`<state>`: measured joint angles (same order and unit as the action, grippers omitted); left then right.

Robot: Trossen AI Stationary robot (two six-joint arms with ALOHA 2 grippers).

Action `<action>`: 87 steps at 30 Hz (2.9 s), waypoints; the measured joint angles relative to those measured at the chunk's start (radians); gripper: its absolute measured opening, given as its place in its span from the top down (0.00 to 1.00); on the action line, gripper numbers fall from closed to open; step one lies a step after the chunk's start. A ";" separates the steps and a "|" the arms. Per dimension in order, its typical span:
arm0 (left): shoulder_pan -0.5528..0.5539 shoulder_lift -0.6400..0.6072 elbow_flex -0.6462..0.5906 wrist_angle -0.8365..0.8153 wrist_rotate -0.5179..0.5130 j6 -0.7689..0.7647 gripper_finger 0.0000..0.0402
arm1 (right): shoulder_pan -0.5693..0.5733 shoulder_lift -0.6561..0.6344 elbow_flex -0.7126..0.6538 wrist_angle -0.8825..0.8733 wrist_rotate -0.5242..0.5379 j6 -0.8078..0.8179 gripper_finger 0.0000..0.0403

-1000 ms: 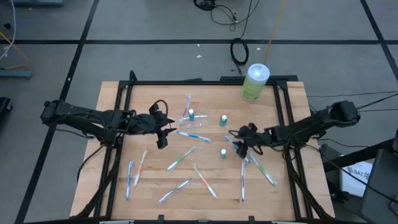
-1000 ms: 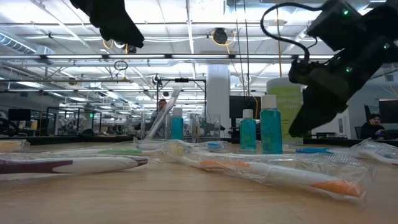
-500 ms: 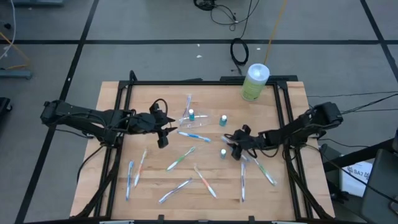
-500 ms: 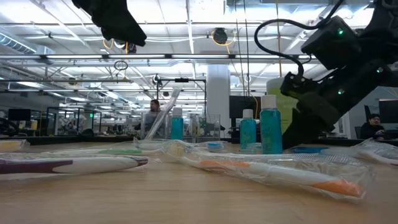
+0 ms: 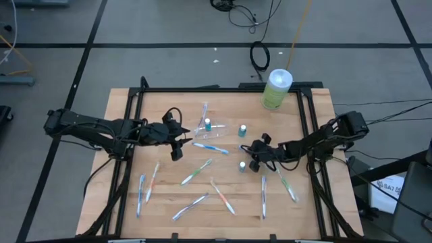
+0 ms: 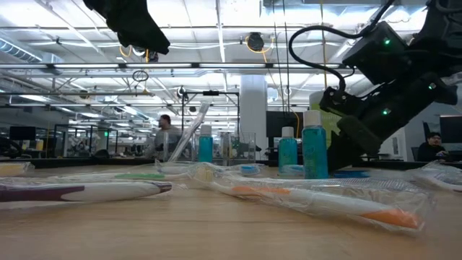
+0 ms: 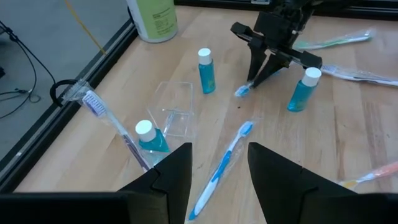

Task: Pick & Place toothbrushing station
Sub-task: Put the top right blue toothbrush into the transparent organizer

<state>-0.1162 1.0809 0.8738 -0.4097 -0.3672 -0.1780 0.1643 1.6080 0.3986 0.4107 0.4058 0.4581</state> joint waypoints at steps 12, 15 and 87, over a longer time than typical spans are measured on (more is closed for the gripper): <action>0.000 0.000 0.000 -0.006 0.000 0.000 0.59 | -0.001 -0.140 -0.006 0.027 -0.038 -0.046 0.97; 0.000 0.000 0.000 -0.006 0.000 0.004 0.59 | -0.005 -0.216 -0.005 0.073 0.045 -0.107 0.98; -0.013 -0.029 0.000 0.014 0.000 0.079 0.59 | -0.362 0.525 0.586 1.132 -0.086 -0.653 0.97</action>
<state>-0.1293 1.0518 0.8738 -0.3954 -0.3675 -0.0988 -0.1978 2.1328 0.9846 1.5431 0.3202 -0.1953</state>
